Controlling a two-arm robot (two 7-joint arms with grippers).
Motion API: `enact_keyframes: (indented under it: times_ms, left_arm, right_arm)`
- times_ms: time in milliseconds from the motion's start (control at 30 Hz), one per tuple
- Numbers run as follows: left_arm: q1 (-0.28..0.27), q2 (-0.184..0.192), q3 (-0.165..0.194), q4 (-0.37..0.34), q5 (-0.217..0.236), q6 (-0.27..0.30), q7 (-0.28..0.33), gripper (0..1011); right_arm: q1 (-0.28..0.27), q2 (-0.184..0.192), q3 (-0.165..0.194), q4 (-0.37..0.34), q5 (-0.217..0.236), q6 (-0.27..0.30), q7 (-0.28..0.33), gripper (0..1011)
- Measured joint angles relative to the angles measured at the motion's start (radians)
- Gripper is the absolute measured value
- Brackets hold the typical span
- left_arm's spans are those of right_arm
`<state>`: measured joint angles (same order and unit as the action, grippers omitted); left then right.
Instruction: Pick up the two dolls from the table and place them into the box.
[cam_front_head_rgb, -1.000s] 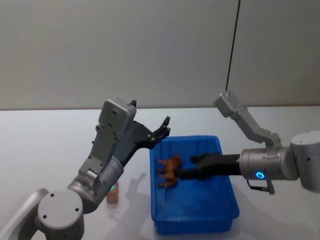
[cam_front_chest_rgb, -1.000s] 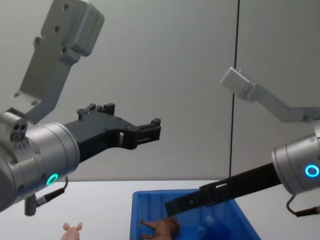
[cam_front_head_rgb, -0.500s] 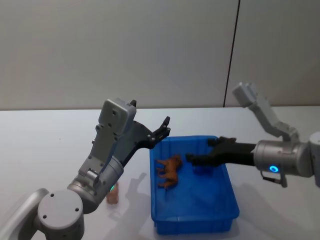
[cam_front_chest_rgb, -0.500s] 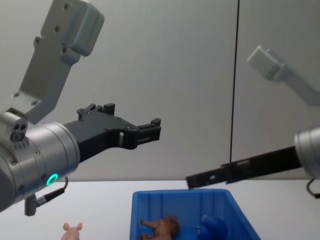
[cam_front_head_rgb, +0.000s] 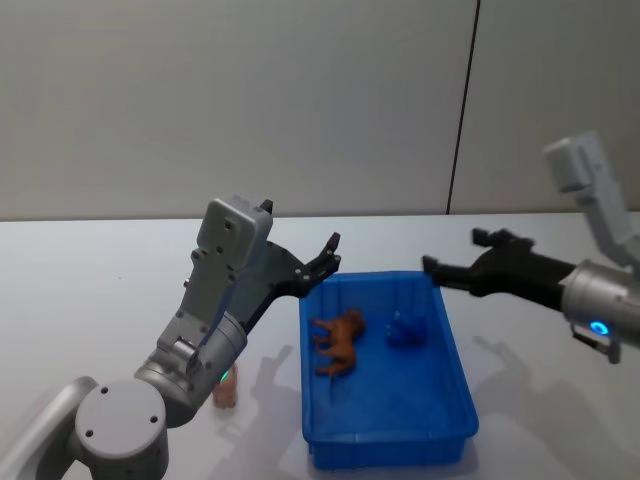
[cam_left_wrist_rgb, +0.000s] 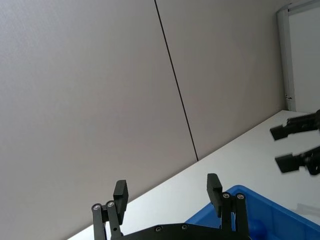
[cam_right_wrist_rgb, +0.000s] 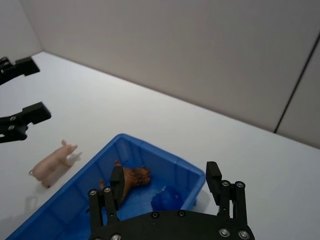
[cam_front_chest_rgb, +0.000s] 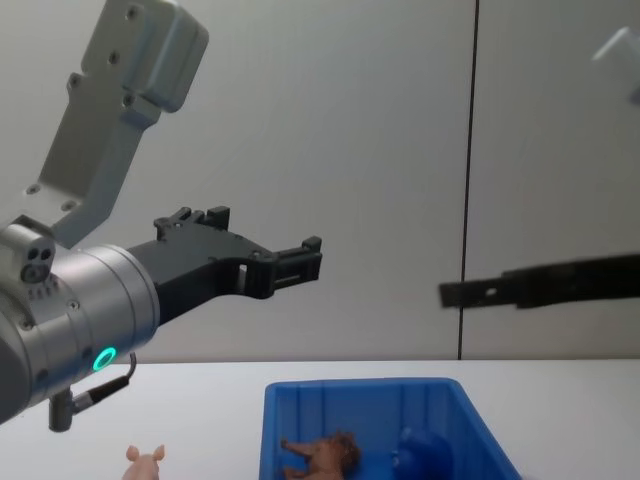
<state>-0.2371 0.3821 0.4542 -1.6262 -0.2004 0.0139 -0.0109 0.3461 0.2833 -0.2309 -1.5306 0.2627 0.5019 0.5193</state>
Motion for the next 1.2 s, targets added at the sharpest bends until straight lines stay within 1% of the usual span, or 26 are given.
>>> enact_keyframes:
  times_ms: [67,100,267,300,333,367,500,533,567,600,700,767,800,900,1000,1100,1133,1200]
  left_arm:
    - [0.000,0.000,0.000,0.000,0.000,0.000,0.000,1001]
    - [0.000,0.000,0.000,0.000,0.000,0.000,0.000,1001]
    - [0.001,0.000,-0.001,0.000,0.000,0.002,-0.001,1001]
    - [0.002,0.001,-0.001,-0.002,-0.002,0.004,-0.001,1001]
    - [0.003,0.002,-0.002,-0.004,-0.003,0.006,-0.001,1001]
    - [0.004,0.004,-0.002,-0.005,-0.004,0.008,-0.001,1001]
    - [0.010,0.012,-0.006,-0.017,-0.014,0.026,-0.003,1001]
    - [0.015,0.017,-0.009,-0.025,-0.019,0.036,-0.003,1001]
    - [0.017,0.020,-0.010,-0.029,-0.022,0.041,-0.003,1001]
    - [0.023,0.026,-0.013,-0.038,-0.030,0.056,-0.003,1001]
    - [0.035,0.039,-0.019,-0.055,-0.042,0.078,-0.002,1001]
    - [0.046,0.052,-0.024,-0.072,-0.056,0.105,0.003,1001]
    - [0.050,0.057,-0.026,-0.078,-0.061,0.113,0.005,1001]
    - [0.071,0.080,-0.035,-0.104,-0.085,0.153,0.015,1001]
    - [0.095,0.107,-0.047,-0.134,-0.116,0.203,0.028,1001]
    - [0.107,0.122,-0.053,-0.150,-0.134,0.231,0.036,1001]
    - [0.117,0.132,-0.058,-0.161,-0.147,0.251,0.040,1001]
    - [0.127,0.142,-0.062,-0.169,-0.161,0.273,0.045,1001]
  right_arm:
    - [-0.025,0.013,0.015,-0.029,0.026,-0.031,-0.041,1001]
    - [-0.025,0.013,0.015,-0.029,0.026,-0.031,-0.041,1001]
    - [-0.071,0.036,0.043,-0.075,0.075,-0.092,-0.123,1001]
    - [-0.085,0.043,0.050,-0.086,0.086,-0.106,-0.142,1001]
    - [-0.085,0.043,0.050,-0.086,0.086,-0.106,-0.142,1001]
    - [-0.099,0.050,0.059,-0.100,0.100,-0.126,-0.166,1001]
    - [-0.132,0.063,0.078,-0.128,0.133,-0.172,-0.224,1001]
    - [-0.140,0.066,0.084,-0.135,0.139,-0.181,-0.234,1001]
    - [-0.153,0.071,0.092,-0.145,0.153,-0.202,-0.259,1001]
    - [-0.153,0.071,0.092,-0.145,0.153,-0.202,-0.259,1001]
    - [-0.186,0.085,0.112,-0.171,0.183,-0.249,-0.309,1001]
    - [-0.205,0.092,0.125,-0.186,0.198,-0.272,-0.335,1001]
    - [-0.205,0.092,0.125,-0.186,0.198,-0.272,-0.335,1001]
    - [-0.227,0.102,0.139,-0.203,0.219,-0.303,-0.366,1001]
    - [-0.237,0.106,0.145,-0.211,0.228,-0.317,-0.381,1001]
    - [-0.249,0.111,0.152,-0.220,0.238,-0.333,-0.397,1001]
    - [-0.253,0.113,0.155,-0.224,0.243,-0.339,-0.404,1001]
    - [-0.258,0.114,0.158,-0.227,0.246,-0.345,-0.410,1001]
